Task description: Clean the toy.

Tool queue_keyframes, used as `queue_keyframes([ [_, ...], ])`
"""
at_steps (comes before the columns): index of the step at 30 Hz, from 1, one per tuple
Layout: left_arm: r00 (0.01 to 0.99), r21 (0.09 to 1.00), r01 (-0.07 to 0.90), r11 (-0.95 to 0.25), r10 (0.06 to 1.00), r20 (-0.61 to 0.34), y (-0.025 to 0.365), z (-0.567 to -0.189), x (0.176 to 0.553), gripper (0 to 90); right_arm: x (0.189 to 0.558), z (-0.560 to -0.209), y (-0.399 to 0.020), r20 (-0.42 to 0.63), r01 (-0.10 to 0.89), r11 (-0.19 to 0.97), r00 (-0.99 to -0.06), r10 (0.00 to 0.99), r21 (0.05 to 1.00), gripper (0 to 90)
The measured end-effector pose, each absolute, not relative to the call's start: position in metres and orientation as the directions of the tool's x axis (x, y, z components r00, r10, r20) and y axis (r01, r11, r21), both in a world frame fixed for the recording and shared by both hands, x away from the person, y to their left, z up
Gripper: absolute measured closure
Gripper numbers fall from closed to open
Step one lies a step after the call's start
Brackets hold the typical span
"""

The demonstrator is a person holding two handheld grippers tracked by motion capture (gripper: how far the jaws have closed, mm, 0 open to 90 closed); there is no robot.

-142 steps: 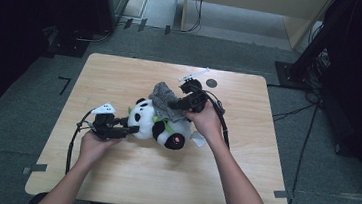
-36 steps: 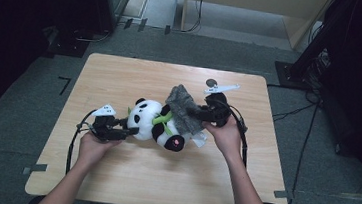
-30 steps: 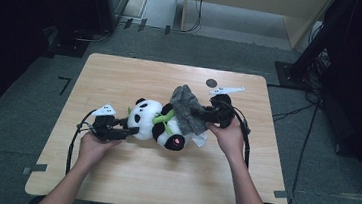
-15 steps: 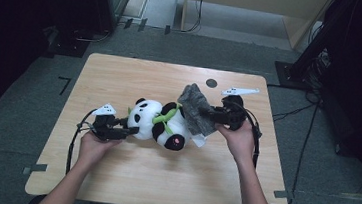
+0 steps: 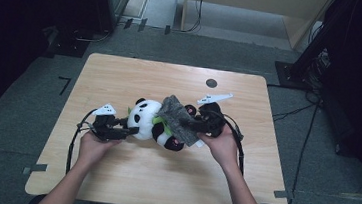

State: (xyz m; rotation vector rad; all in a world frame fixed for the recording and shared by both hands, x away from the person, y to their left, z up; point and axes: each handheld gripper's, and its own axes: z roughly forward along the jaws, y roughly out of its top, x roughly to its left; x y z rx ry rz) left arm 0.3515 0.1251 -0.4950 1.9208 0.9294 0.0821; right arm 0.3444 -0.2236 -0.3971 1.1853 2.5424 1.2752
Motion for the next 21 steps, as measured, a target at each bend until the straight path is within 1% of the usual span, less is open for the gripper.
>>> queue_keyframes([
  [3, 0.705, 0.783, 0.571, -0.245, 0.636, -0.315, 0.125, -0.495, 0.351, 41.1, 0.346, -0.408, -0.225, 0.269, 0.621, 0.372, -0.697, 0.665, 0.690, 74.1],
  [10, 0.709, 0.785, 0.567, -0.250, 0.633, -0.310, 0.125, -0.495, 0.350, 41.1, 0.345, -0.428, -0.246, 0.312, 0.664, 0.346, -0.665, 0.678, 0.664, 72.5],
  [17, 0.706, 0.786, 0.568, -0.245, 0.636, -0.311, 0.125, -0.495, 0.351, 41.0, 0.342, -0.445, -0.263, 0.299, 0.698, 0.363, -0.635, 0.712, 0.617, 72.8],
  [21, 0.705, 0.788, 0.567, -0.241, 0.637, -0.312, 0.125, -0.495, 0.351, 40.8, 0.343, -0.448, -0.269, 0.277, 0.690, 0.381, -0.642, 0.715, 0.616, 72.2],
])
